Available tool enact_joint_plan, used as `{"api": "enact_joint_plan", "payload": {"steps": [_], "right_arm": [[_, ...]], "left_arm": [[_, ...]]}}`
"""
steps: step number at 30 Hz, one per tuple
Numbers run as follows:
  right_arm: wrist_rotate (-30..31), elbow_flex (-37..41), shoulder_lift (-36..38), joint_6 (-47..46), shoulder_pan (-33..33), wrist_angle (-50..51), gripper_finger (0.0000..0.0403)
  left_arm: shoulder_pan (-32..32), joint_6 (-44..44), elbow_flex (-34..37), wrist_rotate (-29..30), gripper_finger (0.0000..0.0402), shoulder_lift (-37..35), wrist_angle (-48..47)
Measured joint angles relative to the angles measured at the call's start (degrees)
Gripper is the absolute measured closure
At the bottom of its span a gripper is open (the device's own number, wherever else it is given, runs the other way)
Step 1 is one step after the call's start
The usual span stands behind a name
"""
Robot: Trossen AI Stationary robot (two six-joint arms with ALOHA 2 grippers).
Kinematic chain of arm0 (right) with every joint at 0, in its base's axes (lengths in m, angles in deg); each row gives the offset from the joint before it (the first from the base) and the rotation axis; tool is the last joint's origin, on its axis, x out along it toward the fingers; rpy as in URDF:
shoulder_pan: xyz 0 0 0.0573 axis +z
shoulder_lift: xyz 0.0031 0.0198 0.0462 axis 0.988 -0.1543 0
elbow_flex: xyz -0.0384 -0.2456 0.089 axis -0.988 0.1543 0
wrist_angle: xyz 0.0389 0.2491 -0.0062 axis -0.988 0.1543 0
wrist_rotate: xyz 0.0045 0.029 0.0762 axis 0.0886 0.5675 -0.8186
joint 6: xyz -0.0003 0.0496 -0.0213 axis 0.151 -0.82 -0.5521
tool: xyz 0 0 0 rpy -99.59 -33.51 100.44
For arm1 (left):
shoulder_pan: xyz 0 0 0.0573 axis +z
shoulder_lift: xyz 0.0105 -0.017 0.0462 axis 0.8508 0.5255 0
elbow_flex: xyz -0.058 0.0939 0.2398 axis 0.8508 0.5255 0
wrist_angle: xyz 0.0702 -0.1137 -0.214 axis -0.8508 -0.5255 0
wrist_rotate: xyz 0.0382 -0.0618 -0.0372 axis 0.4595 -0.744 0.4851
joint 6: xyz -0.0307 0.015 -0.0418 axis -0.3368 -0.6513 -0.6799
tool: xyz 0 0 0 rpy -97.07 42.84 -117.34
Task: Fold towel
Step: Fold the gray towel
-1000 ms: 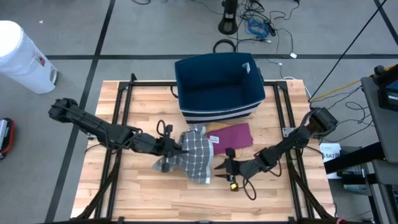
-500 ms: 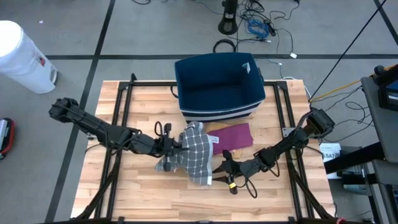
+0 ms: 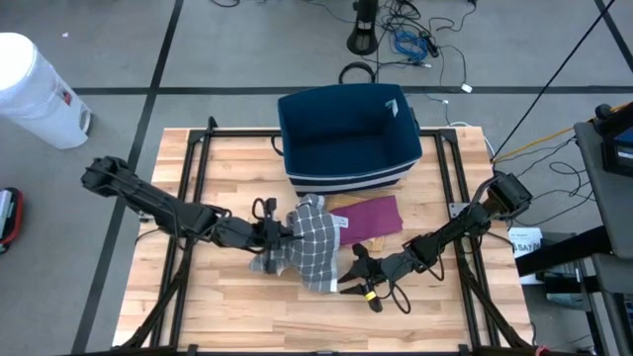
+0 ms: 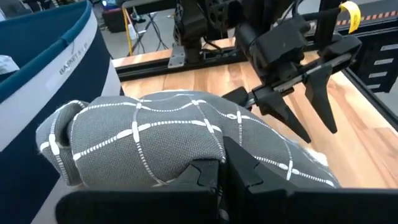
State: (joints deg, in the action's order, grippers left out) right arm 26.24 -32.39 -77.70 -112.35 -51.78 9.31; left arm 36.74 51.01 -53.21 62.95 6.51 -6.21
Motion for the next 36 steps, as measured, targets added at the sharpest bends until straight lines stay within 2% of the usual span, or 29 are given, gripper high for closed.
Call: {"api": "enact_joint_plan", "payload": {"steps": [13,22,31,36], "right_arm": [[2.02,0.0,-0.56,-2.22,-0.04,1.2,0.0277],[1.85,0.02,-3.92,-2.7,-0.04,-1.81,0.0277],[1.6,0.02,-3.96,-4.91,0.39,3.98,0.0277],[1.57,0.02,-3.96,-3.6,0.37,0.9,0.0277]], "left_arm": [[0.0,2.76,0.0,-0.11,0.0397,1.14,5.86],[0.0,3.74,0.0,-0.17,0.0397,1.12,7.12],[-0.11,3.81,0.0,-1.88,0.0397,1.1,7.11],[-0.11,3.79,0.0,-1.86,0.0397,1.1,7.11]]}}
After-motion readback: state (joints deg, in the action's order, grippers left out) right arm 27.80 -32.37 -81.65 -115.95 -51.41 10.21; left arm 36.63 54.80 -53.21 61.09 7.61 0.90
